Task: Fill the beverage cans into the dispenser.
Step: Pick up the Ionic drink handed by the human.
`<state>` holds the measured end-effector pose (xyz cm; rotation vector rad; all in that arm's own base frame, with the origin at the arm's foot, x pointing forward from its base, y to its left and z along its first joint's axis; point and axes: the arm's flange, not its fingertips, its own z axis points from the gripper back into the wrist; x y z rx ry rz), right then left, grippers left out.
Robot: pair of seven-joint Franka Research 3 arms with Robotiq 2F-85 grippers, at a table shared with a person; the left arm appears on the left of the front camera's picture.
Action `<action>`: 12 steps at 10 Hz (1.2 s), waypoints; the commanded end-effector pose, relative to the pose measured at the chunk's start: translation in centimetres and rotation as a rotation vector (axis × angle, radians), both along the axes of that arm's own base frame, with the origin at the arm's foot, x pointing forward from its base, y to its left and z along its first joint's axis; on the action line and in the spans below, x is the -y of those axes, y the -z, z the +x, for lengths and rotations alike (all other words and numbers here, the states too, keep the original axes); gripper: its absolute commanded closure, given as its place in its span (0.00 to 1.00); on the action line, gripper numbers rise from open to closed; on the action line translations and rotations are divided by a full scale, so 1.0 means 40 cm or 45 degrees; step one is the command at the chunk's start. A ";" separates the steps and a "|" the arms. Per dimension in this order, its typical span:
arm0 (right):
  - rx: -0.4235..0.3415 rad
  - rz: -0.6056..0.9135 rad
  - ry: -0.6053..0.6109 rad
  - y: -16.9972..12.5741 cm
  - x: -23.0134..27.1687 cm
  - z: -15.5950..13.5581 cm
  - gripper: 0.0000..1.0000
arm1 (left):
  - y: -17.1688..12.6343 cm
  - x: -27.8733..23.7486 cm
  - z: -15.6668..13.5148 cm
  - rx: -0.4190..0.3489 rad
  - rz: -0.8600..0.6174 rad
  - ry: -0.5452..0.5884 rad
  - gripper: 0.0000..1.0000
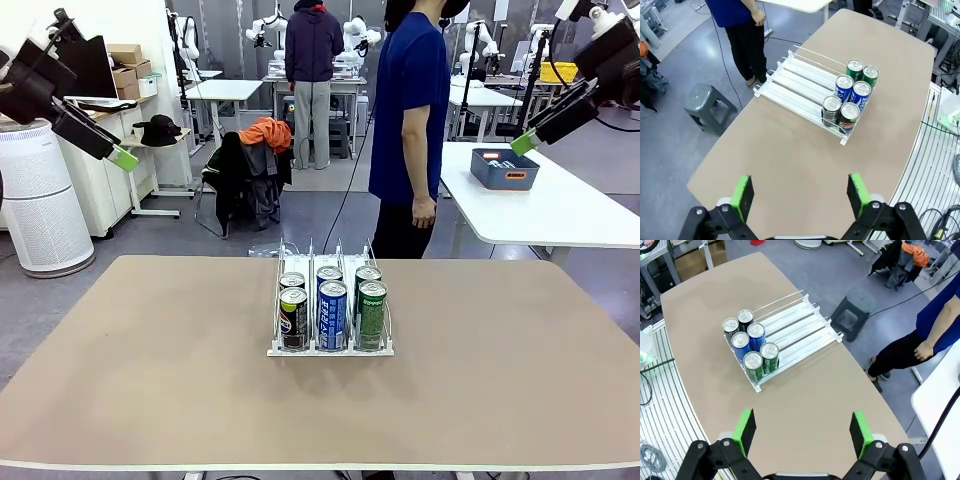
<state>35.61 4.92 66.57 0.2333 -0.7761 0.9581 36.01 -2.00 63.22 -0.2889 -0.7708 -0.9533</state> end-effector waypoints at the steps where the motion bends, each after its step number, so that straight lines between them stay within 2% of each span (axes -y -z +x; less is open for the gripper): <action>1: -0.021 -0.006 -0.009 -0.003 -0.001 0.001 0.00 | -0.007 -0.001 0.005 -0.036 0.007 0.001 0.00; 3: -0.003 0.001 -0.001 0.001 0.001 0.000 0.00 | -0.007 -0.001 0.005 -0.036 0.007 0.001 0.00; 6: -0.175 0.049 0.098 -0.058 0.000 -0.027 0.00 | -0.007 -0.001 0.005 -0.036 0.007 0.001 0.00; 10: -0.147 0.025 0.093 -0.127 0.020 -0.062 0.00 | -0.007 -0.001 0.005 -0.036 0.007 0.001 0.00; 12: -0.164 -0.017 0.069 -0.122 0.021 -0.056 0.00 | -0.007 -0.001 0.005 -0.036 0.007 0.001 0.00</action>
